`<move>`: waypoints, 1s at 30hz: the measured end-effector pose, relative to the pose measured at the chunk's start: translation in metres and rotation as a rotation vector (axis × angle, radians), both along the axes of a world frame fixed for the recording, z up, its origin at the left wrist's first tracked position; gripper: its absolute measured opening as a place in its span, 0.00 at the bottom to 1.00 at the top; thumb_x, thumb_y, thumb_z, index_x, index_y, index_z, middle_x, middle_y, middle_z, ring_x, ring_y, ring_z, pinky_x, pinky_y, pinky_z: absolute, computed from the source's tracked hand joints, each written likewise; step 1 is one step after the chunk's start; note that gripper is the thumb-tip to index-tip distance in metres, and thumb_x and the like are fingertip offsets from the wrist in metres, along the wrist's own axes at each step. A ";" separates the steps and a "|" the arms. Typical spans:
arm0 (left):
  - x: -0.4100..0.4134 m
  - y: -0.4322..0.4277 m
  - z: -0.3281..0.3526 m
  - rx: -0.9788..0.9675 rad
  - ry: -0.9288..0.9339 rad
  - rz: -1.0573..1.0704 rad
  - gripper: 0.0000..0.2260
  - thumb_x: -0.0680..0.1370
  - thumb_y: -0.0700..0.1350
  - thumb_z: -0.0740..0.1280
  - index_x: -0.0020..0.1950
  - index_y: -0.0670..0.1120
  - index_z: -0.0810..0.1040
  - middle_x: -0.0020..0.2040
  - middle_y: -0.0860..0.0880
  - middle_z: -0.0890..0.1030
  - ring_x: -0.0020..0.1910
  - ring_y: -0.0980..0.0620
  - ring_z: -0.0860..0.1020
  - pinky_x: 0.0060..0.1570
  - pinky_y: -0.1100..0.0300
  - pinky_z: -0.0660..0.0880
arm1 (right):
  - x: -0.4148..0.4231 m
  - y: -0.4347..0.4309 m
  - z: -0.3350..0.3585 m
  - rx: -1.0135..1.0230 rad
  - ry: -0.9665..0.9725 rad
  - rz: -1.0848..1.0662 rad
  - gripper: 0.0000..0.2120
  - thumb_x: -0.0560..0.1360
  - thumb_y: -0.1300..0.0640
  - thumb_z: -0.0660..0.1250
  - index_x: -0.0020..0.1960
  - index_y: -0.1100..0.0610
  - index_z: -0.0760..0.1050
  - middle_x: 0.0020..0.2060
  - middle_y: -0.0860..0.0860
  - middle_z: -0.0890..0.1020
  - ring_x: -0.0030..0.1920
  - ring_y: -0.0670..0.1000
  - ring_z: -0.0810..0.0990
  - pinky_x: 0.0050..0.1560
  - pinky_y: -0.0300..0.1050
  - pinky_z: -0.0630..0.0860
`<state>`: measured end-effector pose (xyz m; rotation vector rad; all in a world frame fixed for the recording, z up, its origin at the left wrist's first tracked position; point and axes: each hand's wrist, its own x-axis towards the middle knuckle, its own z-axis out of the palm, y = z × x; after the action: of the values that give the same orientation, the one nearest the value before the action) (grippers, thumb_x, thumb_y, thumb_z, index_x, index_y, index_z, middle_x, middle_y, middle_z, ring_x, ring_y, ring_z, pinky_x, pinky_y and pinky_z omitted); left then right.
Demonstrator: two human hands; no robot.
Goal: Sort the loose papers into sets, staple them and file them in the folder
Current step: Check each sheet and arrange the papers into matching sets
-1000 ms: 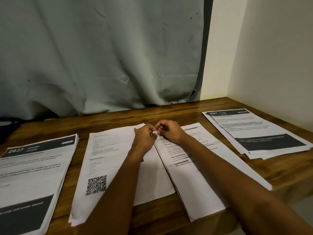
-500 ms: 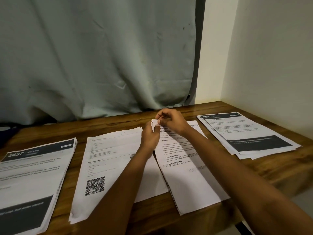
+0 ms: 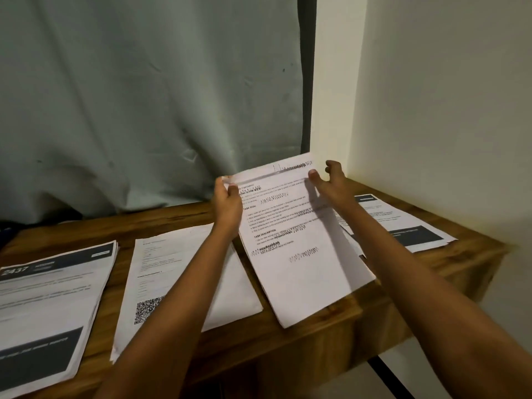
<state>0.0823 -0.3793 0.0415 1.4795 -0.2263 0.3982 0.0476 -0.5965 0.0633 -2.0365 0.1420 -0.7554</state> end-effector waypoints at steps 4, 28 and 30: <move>-0.001 0.001 0.038 -0.033 -0.076 0.021 0.06 0.83 0.42 0.55 0.58 0.44 0.68 0.45 0.47 0.77 0.39 0.54 0.77 0.35 0.61 0.73 | -0.027 -0.020 0.000 0.264 0.155 0.232 0.22 0.80 0.47 0.59 0.70 0.57 0.65 0.59 0.50 0.75 0.56 0.49 0.77 0.49 0.41 0.73; -0.042 -0.014 0.002 0.081 -0.111 -0.057 0.17 0.77 0.53 0.65 0.63 0.47 0.73 0.56 0.50 0.80 0.50 0.52 0.80 0.44 0.57 0.79 | -0.041 0.014 -0.037 0.354 -0.183 0.199 0.12 0.82 0.60 0.57 0.65 0.55 0.67 0.56 0.48 0.76 0.55 0.47 0.75 0.58 0.46 0.73; -0.042 -0.015 -0.002 0.087 -0.082 -0.055 0.16 0.77 0.53 0.66 0.61 0.47 0.75 0.55 0.50 0.80 0.46 0.55 0.80 0.42 0.60 0.79 | -0.041 0.013 -0.040 0.332 -0.161 0.185 0.14 0.82 0.58 0.56 0.67 0.57 0.66 0.59 0.49 0.74 0.59 0.50 0.73 0.60 0.47 0.72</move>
<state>0.0403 -0.3943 0.0393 1.5401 -0.3526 0.4087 0.0071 -0.5832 0.0228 -1.6427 -0.0143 -0.7236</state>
